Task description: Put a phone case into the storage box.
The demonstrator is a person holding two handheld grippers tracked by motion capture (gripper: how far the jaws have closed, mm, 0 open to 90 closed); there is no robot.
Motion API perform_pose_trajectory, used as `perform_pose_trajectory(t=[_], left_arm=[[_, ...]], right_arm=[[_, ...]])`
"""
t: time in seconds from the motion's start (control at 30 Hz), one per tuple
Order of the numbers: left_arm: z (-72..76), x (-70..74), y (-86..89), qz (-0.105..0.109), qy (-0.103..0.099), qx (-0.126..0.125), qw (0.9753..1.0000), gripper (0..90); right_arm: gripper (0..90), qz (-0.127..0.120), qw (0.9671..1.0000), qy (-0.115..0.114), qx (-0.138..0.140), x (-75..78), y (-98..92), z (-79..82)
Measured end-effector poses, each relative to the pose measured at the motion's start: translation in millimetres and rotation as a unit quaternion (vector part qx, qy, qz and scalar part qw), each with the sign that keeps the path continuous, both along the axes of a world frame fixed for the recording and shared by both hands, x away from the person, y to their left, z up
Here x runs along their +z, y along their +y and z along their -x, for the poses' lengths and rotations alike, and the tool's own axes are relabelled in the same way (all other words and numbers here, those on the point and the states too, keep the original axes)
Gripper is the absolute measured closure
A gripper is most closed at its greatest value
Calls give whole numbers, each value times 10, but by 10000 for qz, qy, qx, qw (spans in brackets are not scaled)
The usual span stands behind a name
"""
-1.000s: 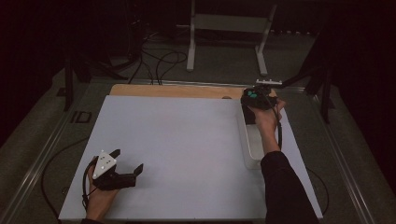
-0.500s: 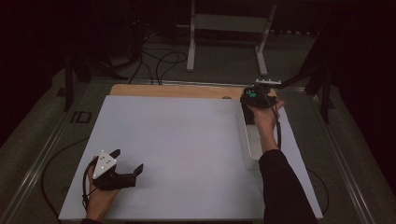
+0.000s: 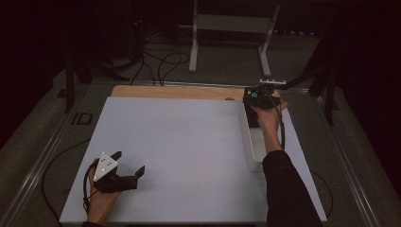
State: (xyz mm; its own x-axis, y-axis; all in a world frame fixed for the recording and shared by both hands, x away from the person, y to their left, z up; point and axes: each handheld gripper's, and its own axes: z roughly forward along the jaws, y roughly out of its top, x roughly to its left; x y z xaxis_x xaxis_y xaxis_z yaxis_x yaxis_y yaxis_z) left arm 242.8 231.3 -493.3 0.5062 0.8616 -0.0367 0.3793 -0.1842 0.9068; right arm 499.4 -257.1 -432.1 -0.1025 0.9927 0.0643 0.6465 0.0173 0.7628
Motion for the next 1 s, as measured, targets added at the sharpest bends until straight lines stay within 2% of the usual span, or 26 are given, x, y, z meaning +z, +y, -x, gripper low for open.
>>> perform_pose_trajectory(t=[0.3,0.5,0.6,0.63,0.8,0.87,0.97,1.0], left_arm=[[-1,-2,-4,-7,5,-3,10000,0],[-4,-4,-8,-7,23,-11,10000,0],[-6,-6,-10,-15,35,-28,10000,0],[-7,-6,-9,-19,37,-35,10000,0],[-9,-8,-14,-32,59,-58,10000,0],[-9,-8,-13,-31,62,-62,10000,0],[-10,-8,-11,-21,64,-60,10000,0],[-11,-8,-11,-11,74,-59,10000,0]], right_arm=[[83,0,9997,-208,87,106,16,72],[84,2,9983,-433,379,217,94,199],[84,-5,9977,-470,489,249,137,251],[84,30,9966,-481,662,278,183,306],[90,-86,9937,-573,956,325,260,434],[90,17,9911,-600,1184,349,340,543],[91,-9,9889,-641,1339,366,385,647],[116,-13,9884,-689,1351,374,394,689]])
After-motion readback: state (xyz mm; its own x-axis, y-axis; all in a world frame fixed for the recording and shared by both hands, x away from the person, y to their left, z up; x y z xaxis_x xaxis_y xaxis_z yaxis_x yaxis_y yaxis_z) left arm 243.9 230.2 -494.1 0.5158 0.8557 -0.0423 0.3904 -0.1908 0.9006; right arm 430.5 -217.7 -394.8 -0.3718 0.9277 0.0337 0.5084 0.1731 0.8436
